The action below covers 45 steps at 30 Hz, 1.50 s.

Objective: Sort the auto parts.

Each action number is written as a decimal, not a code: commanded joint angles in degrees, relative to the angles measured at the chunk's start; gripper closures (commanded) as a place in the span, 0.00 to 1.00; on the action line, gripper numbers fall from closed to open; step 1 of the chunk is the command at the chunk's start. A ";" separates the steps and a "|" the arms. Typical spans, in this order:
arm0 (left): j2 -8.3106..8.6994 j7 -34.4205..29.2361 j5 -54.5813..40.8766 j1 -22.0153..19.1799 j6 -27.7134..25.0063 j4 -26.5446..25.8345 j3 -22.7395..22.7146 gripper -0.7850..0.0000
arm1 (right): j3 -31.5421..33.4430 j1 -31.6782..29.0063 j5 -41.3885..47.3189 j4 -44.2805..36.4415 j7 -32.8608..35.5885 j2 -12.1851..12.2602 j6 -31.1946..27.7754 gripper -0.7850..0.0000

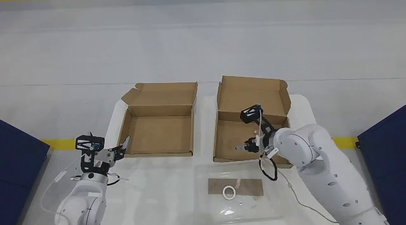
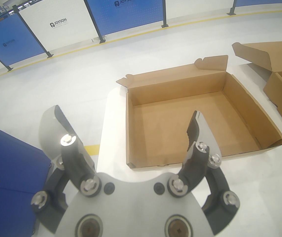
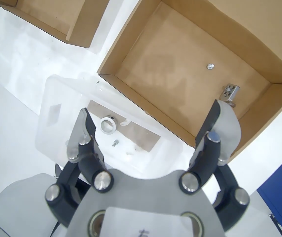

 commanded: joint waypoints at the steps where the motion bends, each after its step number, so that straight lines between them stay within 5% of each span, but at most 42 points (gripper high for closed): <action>1: 0.00 0.00 0.00 0.00 0.00 0.00 0.00 0.00 | -0.53 -0.61 -1.64 -1.33 -0.62 0.11 -1.55 0.00; 13: 0.00 0.00 0.00 0.00 0.00 0.00 0.00 0.00 | -1.71 -5.06 0.07 -10.69 11.57 1.64 -15.18 0.00; 21: 0.00 0.00 0.00 0.00 0.00 0.00 0.00 0.00 | -2.00 -5.07 0.35 -10.70 11.73 1.66 -15.58 0.00; 25: 0.00 0.00 0.00 0.00 0.00 0.00 0.00 0.00 | -4.23 -6.36 0.88 -12.77 11.00 2.00 -21.86 0.00; 37: 0.00 0.00 0.00 0.00 0.00 0.00 0.00 0.00 | -19.40 -1.83 -1.95 -13.05 11.73 8.47 -21.14 0.00; 45: 0.00 0.00 0.00 0.00 0.00 0.00 0.00 0.00 | -19.68 -1.46 -1.74 -12.94 11.73 8.68 -21.14 0.00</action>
